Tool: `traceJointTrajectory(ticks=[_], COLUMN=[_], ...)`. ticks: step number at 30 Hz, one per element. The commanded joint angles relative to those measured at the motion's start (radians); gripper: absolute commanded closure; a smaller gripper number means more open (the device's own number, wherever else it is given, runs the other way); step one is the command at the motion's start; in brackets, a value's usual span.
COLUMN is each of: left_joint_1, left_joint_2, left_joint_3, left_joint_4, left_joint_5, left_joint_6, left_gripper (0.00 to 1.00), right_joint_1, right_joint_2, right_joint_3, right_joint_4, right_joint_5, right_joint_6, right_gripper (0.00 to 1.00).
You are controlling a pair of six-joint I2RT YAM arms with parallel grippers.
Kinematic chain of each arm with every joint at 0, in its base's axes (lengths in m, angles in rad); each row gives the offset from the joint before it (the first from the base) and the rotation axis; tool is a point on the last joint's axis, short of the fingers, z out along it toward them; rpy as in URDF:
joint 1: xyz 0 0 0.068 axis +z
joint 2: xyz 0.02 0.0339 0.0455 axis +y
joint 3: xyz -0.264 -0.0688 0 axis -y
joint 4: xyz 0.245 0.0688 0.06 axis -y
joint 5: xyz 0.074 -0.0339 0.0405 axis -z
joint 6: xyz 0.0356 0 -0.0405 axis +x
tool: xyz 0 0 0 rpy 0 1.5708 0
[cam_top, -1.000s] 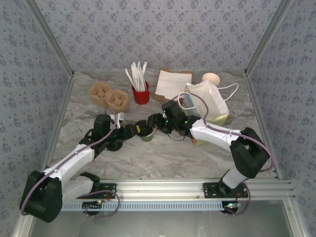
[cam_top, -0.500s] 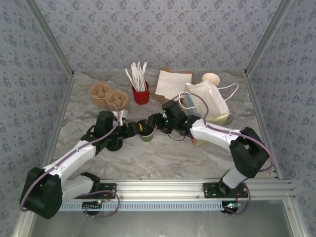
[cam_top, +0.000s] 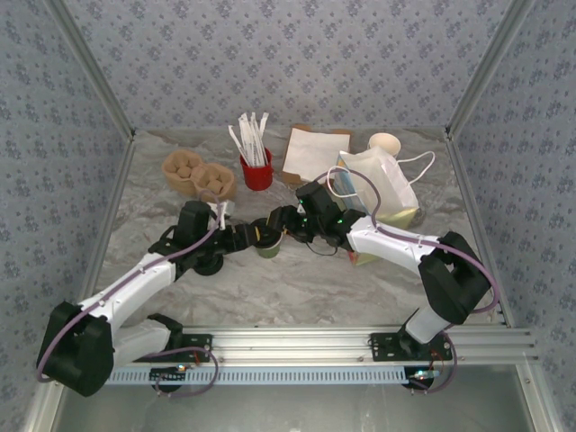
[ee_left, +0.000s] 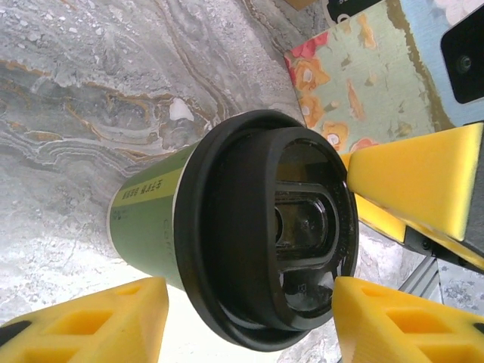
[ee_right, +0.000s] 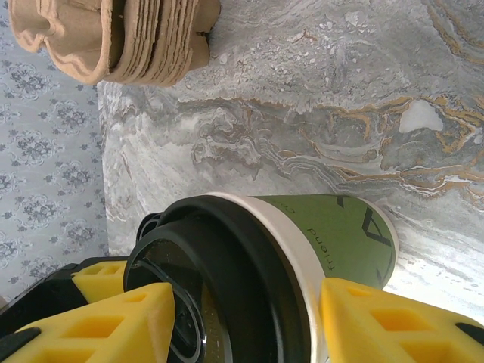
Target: Pack the takeout coffee
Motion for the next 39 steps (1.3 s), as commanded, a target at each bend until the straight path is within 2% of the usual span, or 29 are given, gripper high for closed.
traceJointTrajectory(ticks=[1,8,15,31,34,39], left_joint_1=[-0.002,-0.003,-0.005,-0.013,-0.014,-0.014], left_joint_2=[-0.023,-0.030,-0.024,0.005,0.015,0.023], left_joint_3=[0.024,0.037,0.043,0.047,0.047,0.048], left_joint_4=[-0.023,-0.007,-0.001,0.029,0.044,0.045], left_joint_5=[-0.012,0.007,0.015,0.023,0.033,0.027], left_joint_6=[0.025,0.020,0.019,0.007,0.001,0.003], left_gripper=[0.39,0.40,0.50,0.52,0.52,0.51], right_joint_1=[-0.007,-0.011,-0.015,-0.016,-0.017,-0.017], right_joint_2=[0.005,-0.004,0.001,0.014,0.016,0.011], right_joint_3=[-0.001,-0.006,-0.006,0.006,0.006,0.001], right_joint_4=[-0.002,-0.008,-0.007,-0.005,-0.017,-0.023], right_joint_5=[-0.013,-0.011,-0.017,-0.035,-0.030,-0.025], right_joint_6=[0.001,-0.004,-0.004,-0.010,-0.019,-0.023], right_gripper=[0.44,0.44,0.44,0.44,0.49,0.49])
